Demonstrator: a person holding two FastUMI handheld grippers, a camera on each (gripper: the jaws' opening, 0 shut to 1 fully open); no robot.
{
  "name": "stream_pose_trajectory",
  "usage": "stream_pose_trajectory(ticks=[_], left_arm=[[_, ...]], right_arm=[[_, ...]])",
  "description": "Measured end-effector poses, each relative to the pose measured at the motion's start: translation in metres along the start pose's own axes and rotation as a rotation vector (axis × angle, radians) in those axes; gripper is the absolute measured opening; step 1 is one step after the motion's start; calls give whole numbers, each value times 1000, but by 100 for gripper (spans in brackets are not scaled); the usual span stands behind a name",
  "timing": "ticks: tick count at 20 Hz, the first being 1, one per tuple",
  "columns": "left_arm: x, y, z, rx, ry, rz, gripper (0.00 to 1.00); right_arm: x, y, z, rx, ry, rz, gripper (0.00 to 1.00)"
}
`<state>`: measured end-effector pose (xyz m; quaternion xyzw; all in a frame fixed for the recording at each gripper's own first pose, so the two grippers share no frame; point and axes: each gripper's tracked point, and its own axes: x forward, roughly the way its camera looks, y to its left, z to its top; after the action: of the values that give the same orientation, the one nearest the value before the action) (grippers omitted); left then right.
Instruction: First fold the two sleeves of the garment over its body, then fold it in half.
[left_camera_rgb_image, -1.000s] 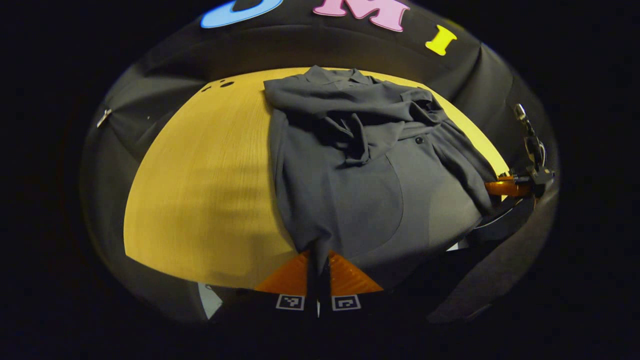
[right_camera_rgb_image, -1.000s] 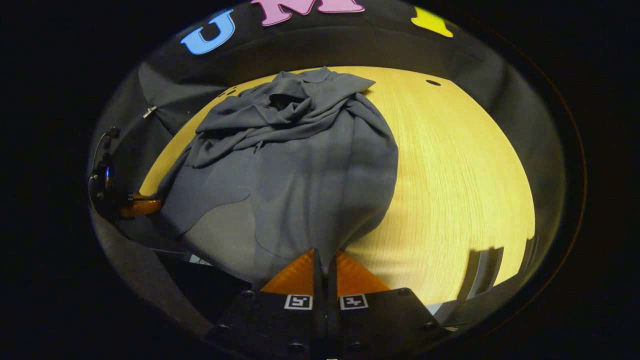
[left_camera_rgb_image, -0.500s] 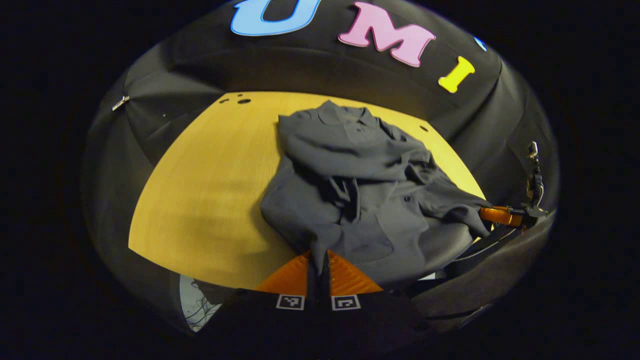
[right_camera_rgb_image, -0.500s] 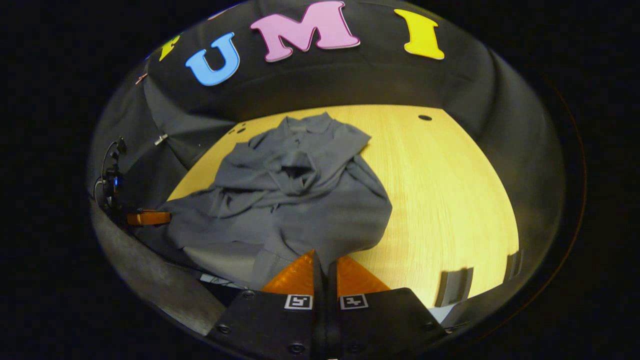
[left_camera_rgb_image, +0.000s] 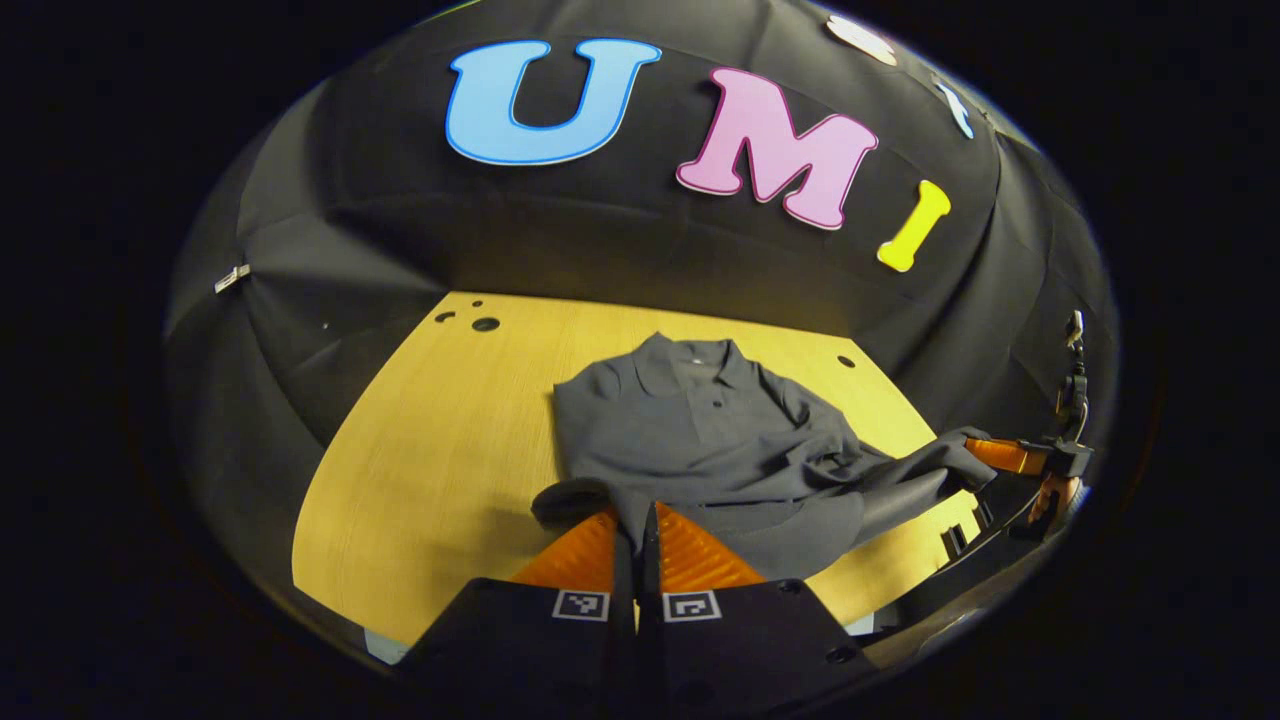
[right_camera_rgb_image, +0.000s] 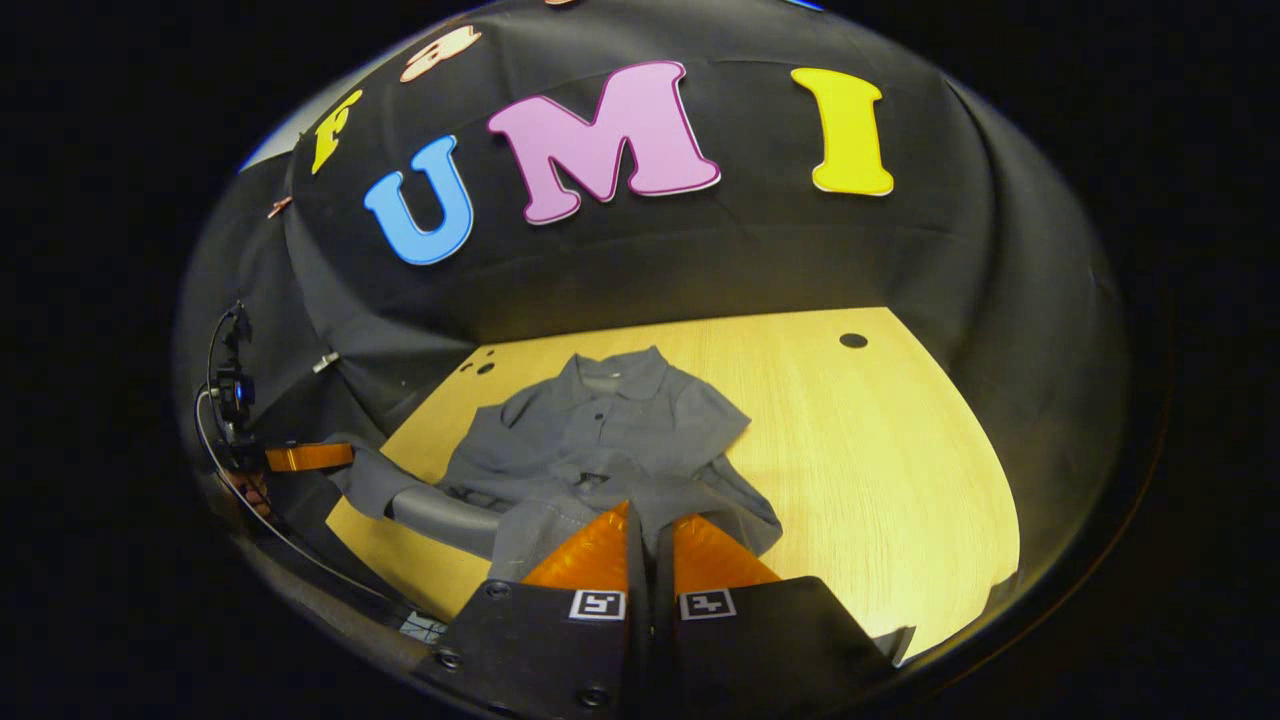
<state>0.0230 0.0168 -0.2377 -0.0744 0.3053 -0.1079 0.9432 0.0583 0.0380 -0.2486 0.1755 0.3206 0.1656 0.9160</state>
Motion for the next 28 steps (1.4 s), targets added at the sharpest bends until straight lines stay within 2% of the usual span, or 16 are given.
stream_pose_trajectory(ticks=[1, 2, 7, 11, 14, 15, 16, 17, 20, 25, 28], left_arm=[[6, 1, 11, -6, -15, 0, 6], [15, 3, 22, -10, -29, -1, 6], [66, 11, 75, 31, -101, 16, 5], [111, 20, 95, 83, -109, 51, 5], [148, 26, 94, 105, -69, 62, 5], [160, 29, 94, 107, -54, 67, 5], [169, 32, 94, 109, -43, 75, 5], [181, 33, 91, 112, -27, 78, 5], [212, 40, 84, 149, 27, 98, 5], [250, 51, 53, 154, 165, 135, 5], [262, 55, 45, 146, 188, 144, 6]], right_arm=[[8, -1, 11, 4, -18, 1, 0], [15, -2, 21, 1, -32, -1, 5], [70, -14, 63, -41, -75, -28, 5], [120, -29, 74, -5, -73, -72, 5], [152, -41, 70, -12, -27, -103, 5], [162, -43, 71, -11, -17, -109, 0], [171, -46, 70, -11, -7, -115, 0], [180, -49, 70, -8, 4, -125, 5], [209, -58, 67, 8, 43, -157, 5], [247, -68, 46, 33, 126, -205, 5], [266, -75, 28, 41, 170, -216, 5]])
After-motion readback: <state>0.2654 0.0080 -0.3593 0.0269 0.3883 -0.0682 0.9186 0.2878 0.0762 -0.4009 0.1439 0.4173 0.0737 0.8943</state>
